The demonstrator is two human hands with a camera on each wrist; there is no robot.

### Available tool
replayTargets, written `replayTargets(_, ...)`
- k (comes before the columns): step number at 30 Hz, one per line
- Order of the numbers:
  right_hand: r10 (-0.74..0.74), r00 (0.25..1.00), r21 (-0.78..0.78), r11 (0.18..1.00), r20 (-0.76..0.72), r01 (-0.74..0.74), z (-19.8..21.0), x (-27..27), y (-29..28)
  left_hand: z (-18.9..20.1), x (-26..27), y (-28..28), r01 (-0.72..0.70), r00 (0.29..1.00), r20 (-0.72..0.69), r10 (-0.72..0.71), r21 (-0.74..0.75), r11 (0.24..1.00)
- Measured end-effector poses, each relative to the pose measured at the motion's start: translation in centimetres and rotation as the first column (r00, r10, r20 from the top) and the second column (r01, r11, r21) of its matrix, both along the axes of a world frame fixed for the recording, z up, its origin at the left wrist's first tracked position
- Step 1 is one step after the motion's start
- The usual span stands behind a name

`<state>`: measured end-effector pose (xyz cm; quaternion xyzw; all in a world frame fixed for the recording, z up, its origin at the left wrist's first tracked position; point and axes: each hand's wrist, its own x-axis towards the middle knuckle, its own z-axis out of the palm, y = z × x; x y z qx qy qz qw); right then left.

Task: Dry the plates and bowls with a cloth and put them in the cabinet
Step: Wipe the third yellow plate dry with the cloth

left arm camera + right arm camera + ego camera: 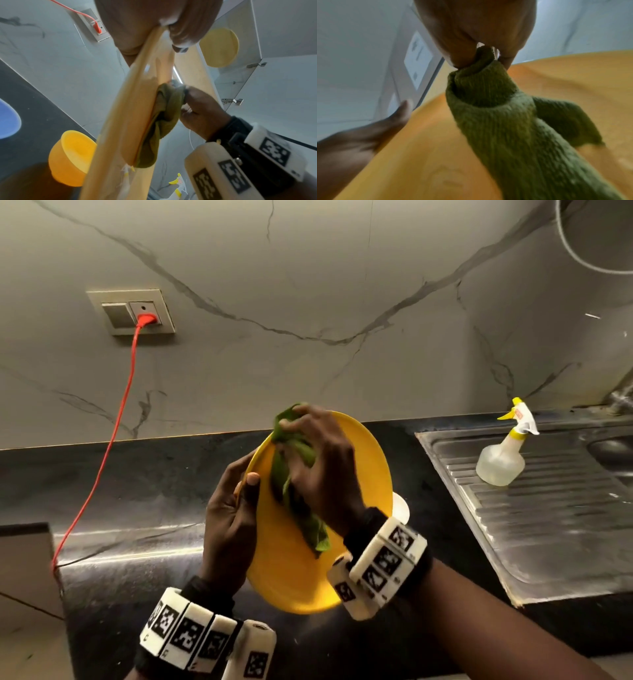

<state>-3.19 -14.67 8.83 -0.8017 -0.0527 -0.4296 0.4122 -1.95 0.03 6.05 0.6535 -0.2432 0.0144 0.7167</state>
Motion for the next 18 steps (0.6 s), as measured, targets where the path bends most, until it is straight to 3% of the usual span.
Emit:
replayTargets(3, -0.058, 0.995, 0.097, 0.993, -0.082, 0.065, 0.6, 1.0, -2.8, 0.0, 0.0, 0.3, 0.001, 1.000, 0.008, -0.001, 0.023, 1.000)
replayTargets(8, 0.014, 0.959, -0.006, 1.000, -0.283, -0.017, 0.5, 1.1, -4.3, -0.6, -0.3, 0.6, 0.001, 1.000, 0.008, -0.001, 0.049, 0.999)
replayTargets(13, -0.030, 0.977, -0.148, 0.989, -0.211, -0.001, 1.5, 0.6, -3.8, 0.2, -0.3, 0.9, 0.039, 0.998, 0.046, -0.047, 0.160, 0.986)
replayTargets(18, 0.120, 0.972, -0.367, 0.911, -0.202, -0.189, 2.3, -1.9, 0.1, 1.1, 0.8, 0.9, 0.057, 0.989, 0.111, -0.095, 0.312, 0.948)
